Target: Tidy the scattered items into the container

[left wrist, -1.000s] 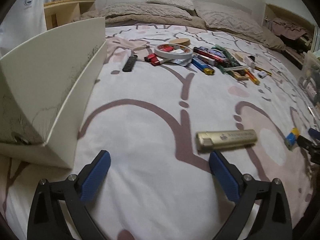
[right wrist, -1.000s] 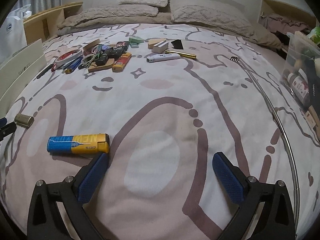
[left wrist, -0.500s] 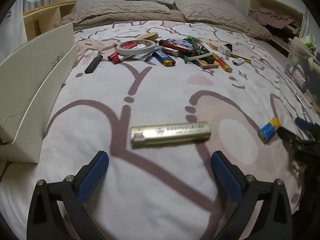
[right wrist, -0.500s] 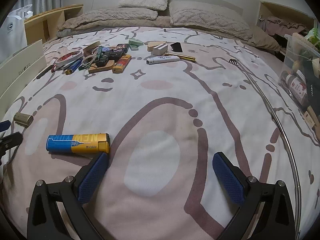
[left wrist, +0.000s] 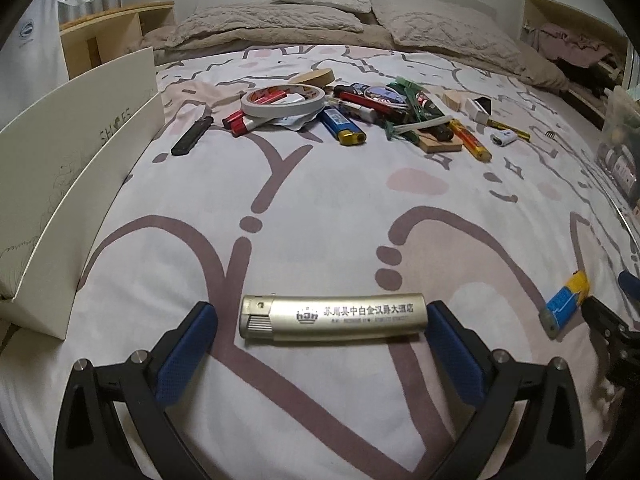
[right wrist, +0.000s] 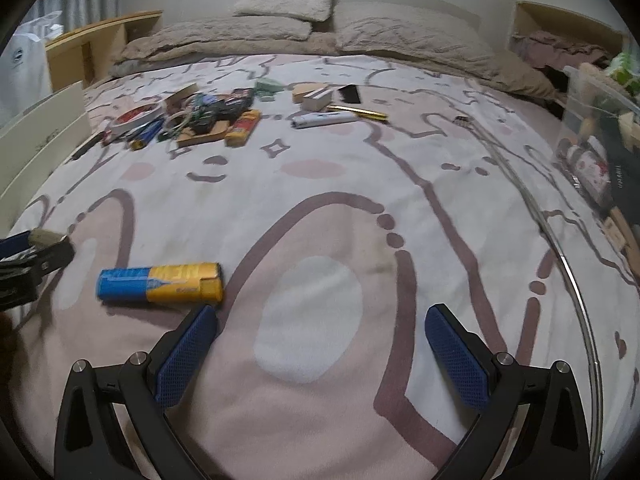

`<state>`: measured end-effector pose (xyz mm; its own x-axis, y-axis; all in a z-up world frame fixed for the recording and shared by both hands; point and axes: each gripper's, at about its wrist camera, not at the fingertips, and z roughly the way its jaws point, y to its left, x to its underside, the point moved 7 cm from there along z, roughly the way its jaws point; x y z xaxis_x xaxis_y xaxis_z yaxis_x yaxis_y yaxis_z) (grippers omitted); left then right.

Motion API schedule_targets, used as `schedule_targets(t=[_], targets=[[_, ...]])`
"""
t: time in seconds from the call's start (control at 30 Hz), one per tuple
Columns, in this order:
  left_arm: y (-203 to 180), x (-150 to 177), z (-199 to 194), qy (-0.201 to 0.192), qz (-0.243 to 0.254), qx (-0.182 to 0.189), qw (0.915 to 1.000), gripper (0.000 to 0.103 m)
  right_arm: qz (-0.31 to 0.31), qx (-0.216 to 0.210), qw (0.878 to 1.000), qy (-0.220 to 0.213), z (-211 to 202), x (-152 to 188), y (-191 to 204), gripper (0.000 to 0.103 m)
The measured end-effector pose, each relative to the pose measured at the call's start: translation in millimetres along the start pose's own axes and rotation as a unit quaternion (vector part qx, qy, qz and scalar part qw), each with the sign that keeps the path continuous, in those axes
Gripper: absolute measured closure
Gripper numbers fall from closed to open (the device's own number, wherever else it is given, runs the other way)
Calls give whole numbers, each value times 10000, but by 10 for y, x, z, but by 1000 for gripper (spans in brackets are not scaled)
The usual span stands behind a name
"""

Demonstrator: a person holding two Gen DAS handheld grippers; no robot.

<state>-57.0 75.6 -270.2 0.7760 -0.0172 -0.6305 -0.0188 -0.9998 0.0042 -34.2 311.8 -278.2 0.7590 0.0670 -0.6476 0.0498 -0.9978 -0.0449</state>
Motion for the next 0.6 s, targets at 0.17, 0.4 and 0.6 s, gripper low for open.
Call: schedule_targets(t=[0.17,0.4,0.6], targets=[[-5,10,-1,-84,-4,-32,10000,0,-220,-384,9990,66,-107,62,171,0],[-13,19,-24,-298,13,-14,9996,0,-266,-991,9947,-31,-206,-7,645,0],[-45,4,-60,-403,51,194,9990,9,25,-923,9957,-77,-116,-107,748,0]])
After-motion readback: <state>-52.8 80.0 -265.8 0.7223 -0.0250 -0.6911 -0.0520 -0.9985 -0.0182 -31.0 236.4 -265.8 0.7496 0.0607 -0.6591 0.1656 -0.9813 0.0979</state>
